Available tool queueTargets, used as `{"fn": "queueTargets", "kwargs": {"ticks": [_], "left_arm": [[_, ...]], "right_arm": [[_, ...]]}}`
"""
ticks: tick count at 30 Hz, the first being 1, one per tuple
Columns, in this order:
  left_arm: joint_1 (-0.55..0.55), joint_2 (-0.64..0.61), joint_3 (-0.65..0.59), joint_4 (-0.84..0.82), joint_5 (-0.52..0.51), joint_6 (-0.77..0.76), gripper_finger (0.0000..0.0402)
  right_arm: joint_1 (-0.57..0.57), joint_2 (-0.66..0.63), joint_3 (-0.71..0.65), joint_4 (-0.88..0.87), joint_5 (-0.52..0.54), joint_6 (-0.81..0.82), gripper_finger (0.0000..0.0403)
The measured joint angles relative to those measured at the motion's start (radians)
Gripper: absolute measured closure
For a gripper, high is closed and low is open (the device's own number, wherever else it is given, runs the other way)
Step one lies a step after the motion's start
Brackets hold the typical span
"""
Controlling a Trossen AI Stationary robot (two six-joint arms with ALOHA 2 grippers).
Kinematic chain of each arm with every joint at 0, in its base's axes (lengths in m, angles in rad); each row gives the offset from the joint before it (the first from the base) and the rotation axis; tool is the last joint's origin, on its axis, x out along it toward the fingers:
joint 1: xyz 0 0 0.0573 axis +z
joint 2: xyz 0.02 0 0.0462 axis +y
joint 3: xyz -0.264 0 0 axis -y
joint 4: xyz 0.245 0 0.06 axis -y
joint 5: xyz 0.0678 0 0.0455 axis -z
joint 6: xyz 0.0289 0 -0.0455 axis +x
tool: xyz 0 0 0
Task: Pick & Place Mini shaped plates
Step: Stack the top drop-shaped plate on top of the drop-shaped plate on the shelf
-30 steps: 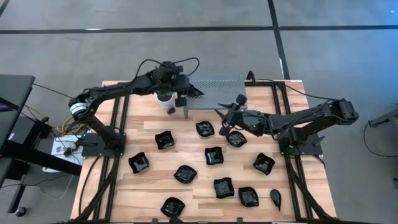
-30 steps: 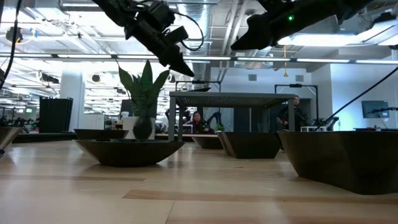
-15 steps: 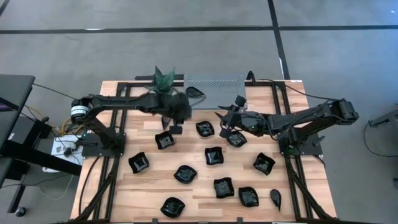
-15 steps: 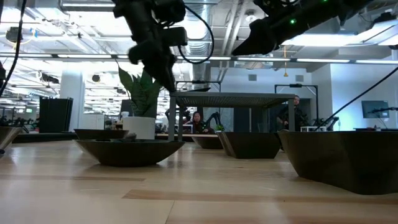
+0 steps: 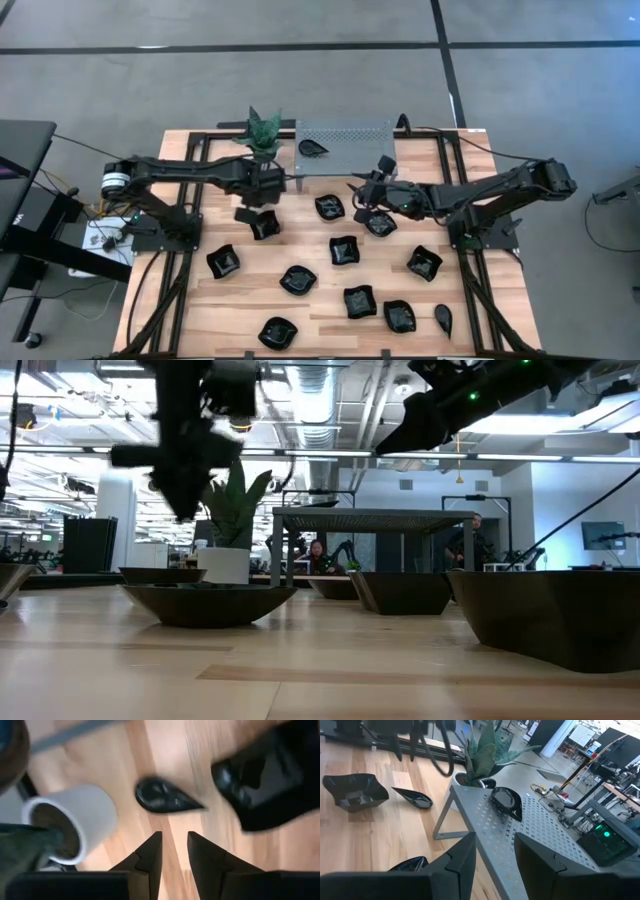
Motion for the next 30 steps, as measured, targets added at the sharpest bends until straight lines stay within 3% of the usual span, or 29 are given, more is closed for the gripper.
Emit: {"fn": "queueTargets", "kwargs": {"ticks": [6, 14, 18, 23, 30], "left_arm": [[0.086, -0.042, -0.176, 0.065, -0.106, 0.237, 0.0309], [0.063, -0.052, -0.289, 0.365, -0.018, 0.46, 0.0309], [0.067, -0.052, -0.319, 0.39, 0.043, 0.518, 0.0309], [0.069, -0.052, -0.37, 0.408, 0.001, 0.573, 0.0309], [0.054, -0.052, -0.431, 0.561, 0.028, 0.664, 0.0309]], "right_arm": [[-0.001, 0.0, 0.0, 0.0, 0.0, 0.0, 0.0274], [-0.001, 0.0, 0.0, 0.0, 0.0, 0.0, 0.0274], [-0.001, 0.0, 0.0, 0.0, 0.0, 0.0, 0.0274], [-0.001, 0.0, 0.0, 0.0, 0.0, 0.0, 0.0275], [-0.001, 0.0, 0.0, 0.0, 0.0, 0.0, 0.0275]]}}
